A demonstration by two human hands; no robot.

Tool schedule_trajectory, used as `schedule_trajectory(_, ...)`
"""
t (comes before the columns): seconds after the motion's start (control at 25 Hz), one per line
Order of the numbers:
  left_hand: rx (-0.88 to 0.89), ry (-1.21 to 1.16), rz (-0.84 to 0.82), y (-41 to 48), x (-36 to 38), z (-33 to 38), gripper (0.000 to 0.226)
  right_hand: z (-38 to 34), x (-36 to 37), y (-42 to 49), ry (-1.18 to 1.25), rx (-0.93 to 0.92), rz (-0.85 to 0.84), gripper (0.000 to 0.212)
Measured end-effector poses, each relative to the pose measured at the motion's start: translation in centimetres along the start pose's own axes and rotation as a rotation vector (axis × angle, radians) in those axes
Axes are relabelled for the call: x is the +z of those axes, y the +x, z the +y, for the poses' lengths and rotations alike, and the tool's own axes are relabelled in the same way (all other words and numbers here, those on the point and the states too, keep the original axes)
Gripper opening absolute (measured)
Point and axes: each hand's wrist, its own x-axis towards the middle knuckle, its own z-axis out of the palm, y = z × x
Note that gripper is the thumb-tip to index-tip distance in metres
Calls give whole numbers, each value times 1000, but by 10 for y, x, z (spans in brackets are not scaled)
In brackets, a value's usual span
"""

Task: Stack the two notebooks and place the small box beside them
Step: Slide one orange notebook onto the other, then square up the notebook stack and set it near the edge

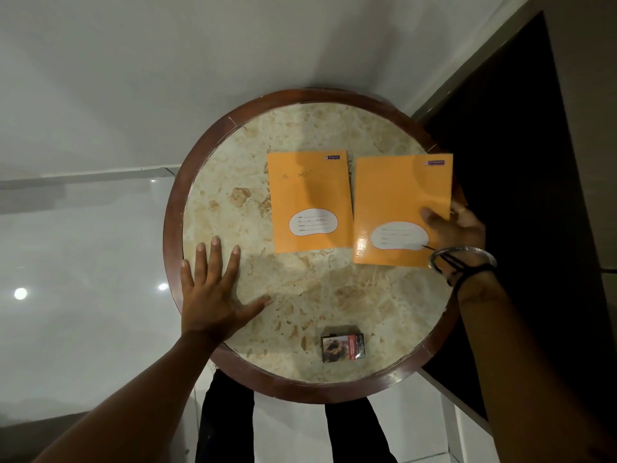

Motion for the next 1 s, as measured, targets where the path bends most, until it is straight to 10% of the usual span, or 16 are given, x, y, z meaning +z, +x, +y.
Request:
schedule_trajectory(0.28, 11, -3, 21, -1, 2, 0, 121, -21, 101, 5, 212, 59, -251, 43)
schedule_trajectory(0.72, 34, -9, 22, -4, -3, 2, 117, -13, 157, -5, -217, 44, -140, 53)
schedule_trajectory(1.0, -183, -543, 217, 79, -64, 84, 71, -10, 154, -9, -423, 43, -34, 59)
